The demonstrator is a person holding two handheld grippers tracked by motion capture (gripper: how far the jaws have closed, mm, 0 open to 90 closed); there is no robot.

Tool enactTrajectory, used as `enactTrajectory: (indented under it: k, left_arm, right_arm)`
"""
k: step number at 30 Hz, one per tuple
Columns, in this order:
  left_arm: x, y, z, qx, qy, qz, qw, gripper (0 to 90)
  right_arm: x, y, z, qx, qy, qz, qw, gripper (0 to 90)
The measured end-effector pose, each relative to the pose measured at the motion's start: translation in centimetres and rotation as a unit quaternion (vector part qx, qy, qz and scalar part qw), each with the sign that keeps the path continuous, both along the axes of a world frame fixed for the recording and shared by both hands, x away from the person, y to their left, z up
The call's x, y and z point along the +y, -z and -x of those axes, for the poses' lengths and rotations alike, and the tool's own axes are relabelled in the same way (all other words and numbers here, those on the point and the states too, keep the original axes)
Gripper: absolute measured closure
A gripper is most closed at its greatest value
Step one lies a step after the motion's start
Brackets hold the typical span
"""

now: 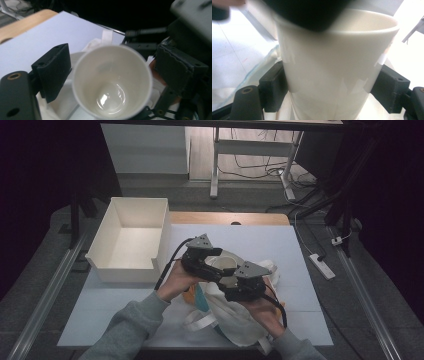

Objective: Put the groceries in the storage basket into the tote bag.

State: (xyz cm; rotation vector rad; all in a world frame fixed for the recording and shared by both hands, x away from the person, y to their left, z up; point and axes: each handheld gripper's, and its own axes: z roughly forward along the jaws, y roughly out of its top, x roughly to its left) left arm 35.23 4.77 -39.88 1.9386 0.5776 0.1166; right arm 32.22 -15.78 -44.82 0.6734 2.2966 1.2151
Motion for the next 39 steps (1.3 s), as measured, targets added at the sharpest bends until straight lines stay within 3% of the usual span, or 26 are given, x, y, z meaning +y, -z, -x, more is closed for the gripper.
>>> enactTrajectory:
  k: [5,11,19,26,31,39]
  left_arm:
    - [1.7,-0.3,-0.5,0.0,-0.018,0.002,0.9998,13.6]
    - [3.1,-0.4,-1.1,0.002,-0.038,-0.004,0.9993,14.0]
    - [4.1,0.0,-1.9,0.011,-0.056,-0.015,0.9983,15.7]
    - [4.8,0.3,-2.3,0.011,-0.073,-0.026,0.9969,15.6]
    - [4.9,0.6,-2.5,0.011,-0.084,-0.044,0.9954,16.4]
    - [5.0,0.6,-2.4,0.009,-0.085,-0.051,0.995,16.5]
  right_arm:
    - [-0.2,1.1,-0.6,0.01,0.007,0.006,0.9999,21.8]
    - [-0.6,2.7,-1.6,0.042,0.015,-0.004,0.999,21.8]
    - [-0.5,3.7,-1.8,0.055,0.012,0.0,0.9984,21.7]
    - [-0.1,4.9,-2.0,0.071,0.005,0.025,0.9972,21.6]
    - [-0.4,4.8,-2.0,0.084,0.008,0.027,0.9961,21.7]
    - [-1.3,4.7,-1.4,0.097,0.008,0.038,0.9946,21.5]
